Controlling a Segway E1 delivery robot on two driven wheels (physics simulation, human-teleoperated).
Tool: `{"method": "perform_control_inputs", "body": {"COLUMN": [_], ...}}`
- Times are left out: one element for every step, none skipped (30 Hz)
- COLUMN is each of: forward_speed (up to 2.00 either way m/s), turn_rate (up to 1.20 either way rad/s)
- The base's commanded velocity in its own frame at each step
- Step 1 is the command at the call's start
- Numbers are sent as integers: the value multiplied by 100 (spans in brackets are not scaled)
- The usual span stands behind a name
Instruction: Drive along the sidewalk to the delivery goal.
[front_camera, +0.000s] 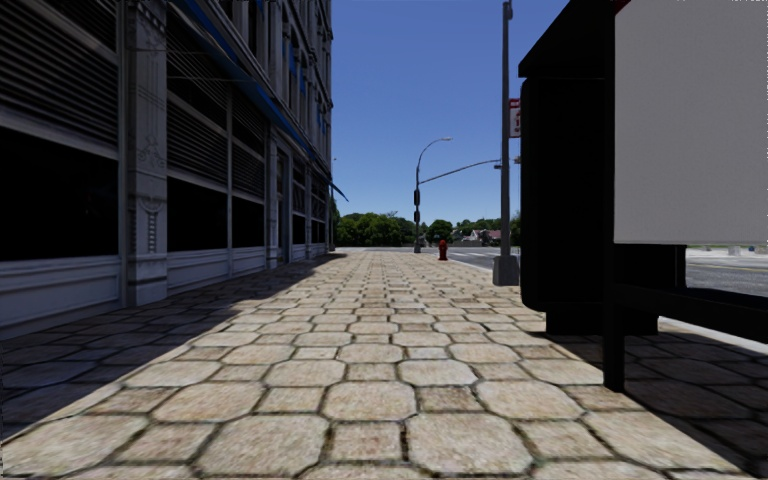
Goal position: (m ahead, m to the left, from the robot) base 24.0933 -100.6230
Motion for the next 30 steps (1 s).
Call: {"method": "perform_control_inputs", "body": {"forward_speed": [200, 200, 200, 200, 200, 200, 200, 200, 200, 200, 200, 200, 200, 200, 200, 200, 200, 200, 200, 200, 200, 200, 200, 200, 200, 200, 200, 200, 200, 200], "turn_rate": [0, 0, 0, 0, 0, 0, 0, 0, 0, 0, 0, 0, 0, 0, 0, 0, 0, 0, 0, 0, 0, 0, 0, 0, 0, 0, 0, 0, 0, 0]}}
